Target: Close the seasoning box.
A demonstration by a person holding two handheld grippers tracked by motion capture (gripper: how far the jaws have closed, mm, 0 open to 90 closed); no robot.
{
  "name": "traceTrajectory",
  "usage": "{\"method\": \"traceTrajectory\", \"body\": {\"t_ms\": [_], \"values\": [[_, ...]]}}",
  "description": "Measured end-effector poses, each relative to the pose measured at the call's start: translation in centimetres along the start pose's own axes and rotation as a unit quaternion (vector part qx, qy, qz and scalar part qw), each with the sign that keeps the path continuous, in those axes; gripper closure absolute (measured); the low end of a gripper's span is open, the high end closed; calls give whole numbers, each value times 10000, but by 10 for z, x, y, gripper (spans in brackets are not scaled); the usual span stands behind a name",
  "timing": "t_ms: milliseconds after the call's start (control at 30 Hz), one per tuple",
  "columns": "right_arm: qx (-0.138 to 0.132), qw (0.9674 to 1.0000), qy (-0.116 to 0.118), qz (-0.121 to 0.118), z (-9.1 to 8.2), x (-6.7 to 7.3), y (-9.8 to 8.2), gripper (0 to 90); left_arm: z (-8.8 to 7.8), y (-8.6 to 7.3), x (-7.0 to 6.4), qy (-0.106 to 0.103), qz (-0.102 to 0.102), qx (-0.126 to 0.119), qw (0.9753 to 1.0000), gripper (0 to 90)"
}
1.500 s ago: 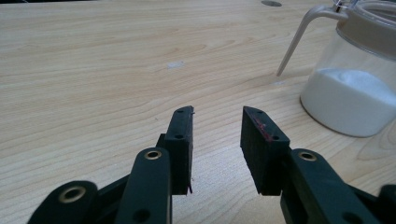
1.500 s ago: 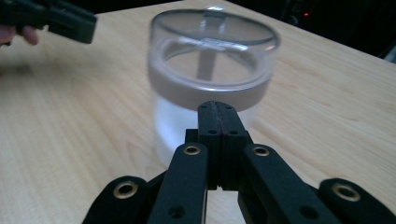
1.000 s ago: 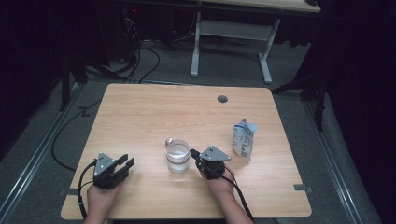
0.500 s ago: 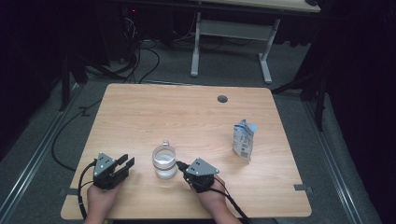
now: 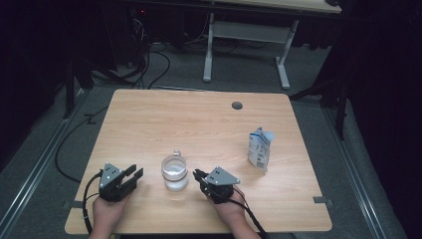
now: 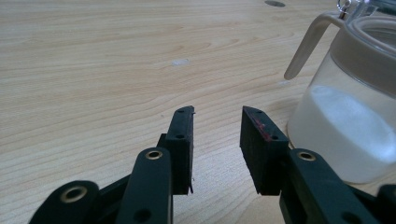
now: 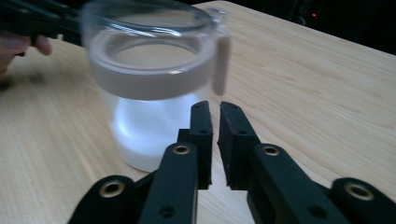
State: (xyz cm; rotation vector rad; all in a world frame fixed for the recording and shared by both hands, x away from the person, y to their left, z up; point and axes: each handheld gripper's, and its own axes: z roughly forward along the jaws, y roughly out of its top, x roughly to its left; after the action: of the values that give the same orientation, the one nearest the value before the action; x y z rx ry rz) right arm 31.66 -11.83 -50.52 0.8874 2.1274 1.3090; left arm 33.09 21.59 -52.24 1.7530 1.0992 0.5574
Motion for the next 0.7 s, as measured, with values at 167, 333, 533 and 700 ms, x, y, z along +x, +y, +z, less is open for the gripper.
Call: {"method": "traceTrajectory", "body": {"t_ms": [167,333,533,700], "values": [[88,9990,-380,199,-12,-23,-12,706,0,0,0,-5,-8,3,10000,652],[207,9954,-859,359,-33,-51,-29,644,0,0,0,-13,-19,8,10000,650],[113,9889,-1323,664,-73,-81,-46,612,-1,1,0,-19,-37,-12,10000,649],[13,9849,-1527,820,-97,-89,-55,597,0,1,-2,-37,4,8,10000,646]]}}
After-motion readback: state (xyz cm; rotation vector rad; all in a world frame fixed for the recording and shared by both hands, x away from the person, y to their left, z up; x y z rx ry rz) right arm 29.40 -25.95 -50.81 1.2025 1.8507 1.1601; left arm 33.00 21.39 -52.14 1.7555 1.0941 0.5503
